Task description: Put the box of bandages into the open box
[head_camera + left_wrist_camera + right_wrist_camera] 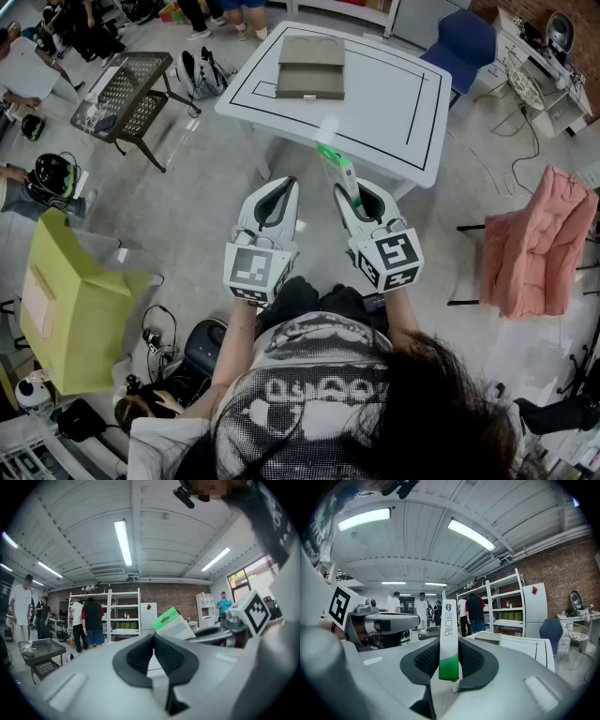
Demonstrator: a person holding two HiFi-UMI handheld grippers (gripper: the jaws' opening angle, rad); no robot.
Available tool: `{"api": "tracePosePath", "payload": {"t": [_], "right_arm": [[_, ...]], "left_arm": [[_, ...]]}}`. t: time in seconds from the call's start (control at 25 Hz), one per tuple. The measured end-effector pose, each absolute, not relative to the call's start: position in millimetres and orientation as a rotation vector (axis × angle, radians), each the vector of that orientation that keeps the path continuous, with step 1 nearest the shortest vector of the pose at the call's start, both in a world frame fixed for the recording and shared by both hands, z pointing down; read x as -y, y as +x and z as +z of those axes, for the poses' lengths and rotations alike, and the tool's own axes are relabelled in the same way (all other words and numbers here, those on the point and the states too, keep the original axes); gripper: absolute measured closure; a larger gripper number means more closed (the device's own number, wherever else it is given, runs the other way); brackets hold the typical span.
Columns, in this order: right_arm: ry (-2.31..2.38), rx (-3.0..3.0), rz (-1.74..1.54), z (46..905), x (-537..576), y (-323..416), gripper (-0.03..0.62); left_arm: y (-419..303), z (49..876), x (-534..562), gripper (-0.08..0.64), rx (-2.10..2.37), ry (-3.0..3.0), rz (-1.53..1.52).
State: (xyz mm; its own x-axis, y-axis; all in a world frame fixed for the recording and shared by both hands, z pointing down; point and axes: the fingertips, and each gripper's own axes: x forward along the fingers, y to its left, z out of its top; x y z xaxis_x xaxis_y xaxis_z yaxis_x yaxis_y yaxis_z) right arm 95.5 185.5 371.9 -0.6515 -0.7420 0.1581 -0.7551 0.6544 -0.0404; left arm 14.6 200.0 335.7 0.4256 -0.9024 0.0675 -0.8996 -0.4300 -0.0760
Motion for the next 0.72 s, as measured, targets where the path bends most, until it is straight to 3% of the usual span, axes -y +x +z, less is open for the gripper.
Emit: {"api": "tracePosePath", "payload": {"t": [0.72], "right_arm": [[1.263,2.747,0.24,377.5,-194.9,58.9,0.505]], "left_arm": [[-23.2,347.3,-201.9,0.56,-1.655,-2.679,-0.145]]}}
